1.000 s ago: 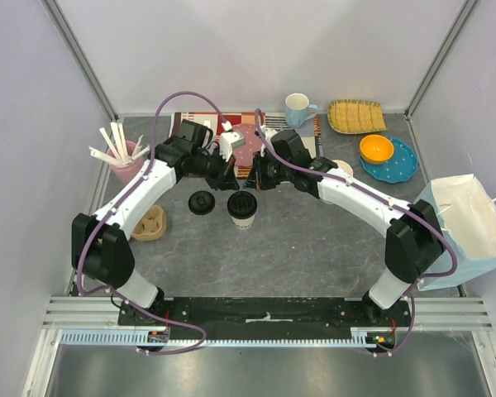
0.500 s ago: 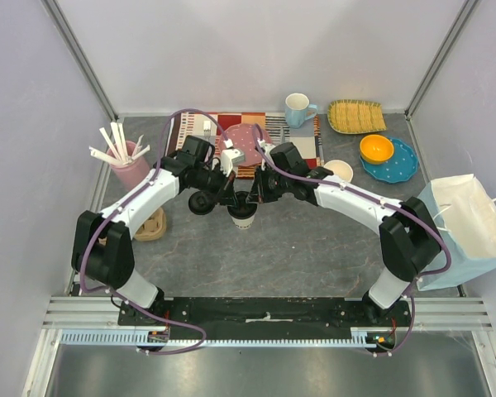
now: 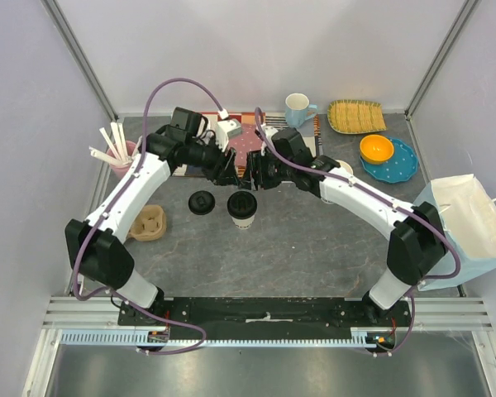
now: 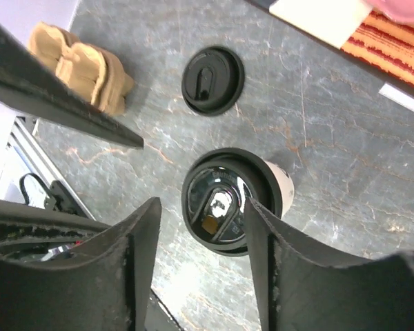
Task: Pack the takeout coffee
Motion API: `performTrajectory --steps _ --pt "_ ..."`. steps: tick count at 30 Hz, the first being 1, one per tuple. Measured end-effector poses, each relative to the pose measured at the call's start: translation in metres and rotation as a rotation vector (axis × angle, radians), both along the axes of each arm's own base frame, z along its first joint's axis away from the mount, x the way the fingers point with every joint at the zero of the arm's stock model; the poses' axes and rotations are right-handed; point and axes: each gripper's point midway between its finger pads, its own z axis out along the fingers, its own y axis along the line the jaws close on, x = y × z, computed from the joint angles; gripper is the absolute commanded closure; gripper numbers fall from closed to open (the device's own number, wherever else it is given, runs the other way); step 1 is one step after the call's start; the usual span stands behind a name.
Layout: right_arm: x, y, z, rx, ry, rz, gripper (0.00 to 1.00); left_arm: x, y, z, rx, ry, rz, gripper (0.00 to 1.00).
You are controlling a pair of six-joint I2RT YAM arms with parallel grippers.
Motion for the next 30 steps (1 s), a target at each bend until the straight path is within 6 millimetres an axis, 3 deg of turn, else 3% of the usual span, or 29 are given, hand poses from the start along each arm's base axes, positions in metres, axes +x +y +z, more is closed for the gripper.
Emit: performTrajectory --steps 4,9,13,16,19,22,26,28,30 --pt "0.004 -0.002 0.021 0.016 -0.056 -0.01 0.22 0.007 0.022 0.018 0.026 -0.044 0.053 0.33" --pt "0.006 -0.01 0.039 0.017 -0.112 -0.04 0.12 0.013 0.085 0.026 0.112 -0.099 0.217 0.27" --pt "0.011 -0.028 0.051 -0.024 -0.153 -0.091 0.05 -0.007 0.138 0.009 0.207 -0.119 0.33 0.24" --pt "0.026 -0.055 0.068 -0.099 -0.207 -0.184 0.02 -0.027 0.177 -0.016 0.283 -0.075 0.412 0.24" --pt "0.048 -0.112 0.097 -0.224 -0.286 -0.361 0.02 -0.033 0.198 -0.031 0.325 -0.024 0.472 0.24" --pt "0.06 -0.198 0.131 -0.378 -0.362 -0.6 0.02 -0.034 0.198 -0.033 0.318 -0.016 0.473 0.24" --pt "0.036 -0.309 0.16 -0.625 -0.389 -0.888 0.02 -0.029 0.195 -0.031 0.293 -0.023 0.475 0.24" --pt "0.02 -0.346 0.167 -0.735 -0.372 -0.977 0.02 -0.027 0.193 -0.03 0.283 -0.021 0.476 0.24" --pt "0.009 -0.371 0.169 -0.83 -0.337 -1.03 0.02 -0.024 0.192 -0.028 0.271 -0.024 0.474 0.24"
